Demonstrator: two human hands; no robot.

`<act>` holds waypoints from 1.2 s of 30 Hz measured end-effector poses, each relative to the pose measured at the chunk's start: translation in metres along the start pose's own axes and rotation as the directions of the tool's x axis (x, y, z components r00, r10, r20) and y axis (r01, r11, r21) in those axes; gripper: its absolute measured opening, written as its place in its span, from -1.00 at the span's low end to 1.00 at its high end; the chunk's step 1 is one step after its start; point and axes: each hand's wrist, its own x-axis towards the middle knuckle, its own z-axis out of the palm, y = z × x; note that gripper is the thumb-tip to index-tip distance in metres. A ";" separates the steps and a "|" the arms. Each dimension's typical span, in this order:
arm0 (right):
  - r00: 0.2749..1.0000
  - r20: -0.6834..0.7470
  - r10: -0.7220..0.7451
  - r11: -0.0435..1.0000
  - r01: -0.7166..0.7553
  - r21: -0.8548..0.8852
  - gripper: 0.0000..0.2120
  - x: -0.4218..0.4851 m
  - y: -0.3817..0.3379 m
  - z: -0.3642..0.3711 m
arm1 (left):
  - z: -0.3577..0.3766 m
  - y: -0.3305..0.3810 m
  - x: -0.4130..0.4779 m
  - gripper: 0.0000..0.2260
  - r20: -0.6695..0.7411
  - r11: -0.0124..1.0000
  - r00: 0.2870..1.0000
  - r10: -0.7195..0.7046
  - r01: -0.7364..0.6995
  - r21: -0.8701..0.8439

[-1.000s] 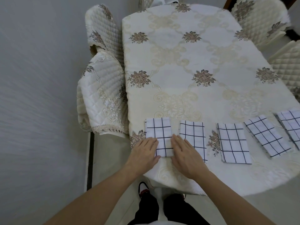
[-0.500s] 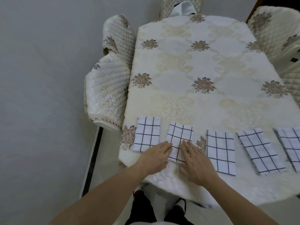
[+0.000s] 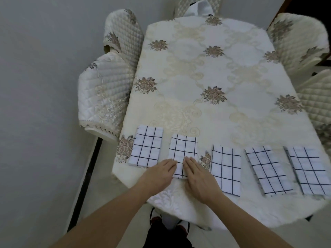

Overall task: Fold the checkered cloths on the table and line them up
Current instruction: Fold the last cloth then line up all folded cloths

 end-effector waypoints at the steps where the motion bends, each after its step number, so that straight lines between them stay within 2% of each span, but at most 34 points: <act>1: 1.000 0.003 -0.001 1.000 0.001 0.000 -0.41 0.002 0.002 0.000 | 0.000 0.000 0.001 -0.58 -0.006 1.000 1.000 -0.002 0.002 -0.002; 11: 1.000 -0.020 0.013 1.000 -0.014 -0.026 -0.43 0.007 0.005 -0.004 | 0.002 -0.006 0.007 -0.60 -0.001 0.998 0.999 -0.048 0.048 -0.041; 17: 0.998 -0.050 0.042 0.999 -0.044 -0.032 -0.31 0.004 0.010 -0.007 | 0.002 -0.003 0.015 -0.62 -0.029 0.998 0.999 -0.038 0.037 -0.054; 30: 0.989 -0.139 0.054 0.998 -0.051 0.027 -0.30 0.007 0.011 0.000 | 0.002 -0.010 0.018 -0.67 -0.070 0.997 0.997 -0.010 0.004 -0.083; 36: 0.992 -0.119 0.043 0.999 -0.040 0.028 -0.32 0.009 0.015 0.000 | 0.002 -0.012 0.019 -0.62 -0.044 0.994 0.999 -0.009 0.005 -0.108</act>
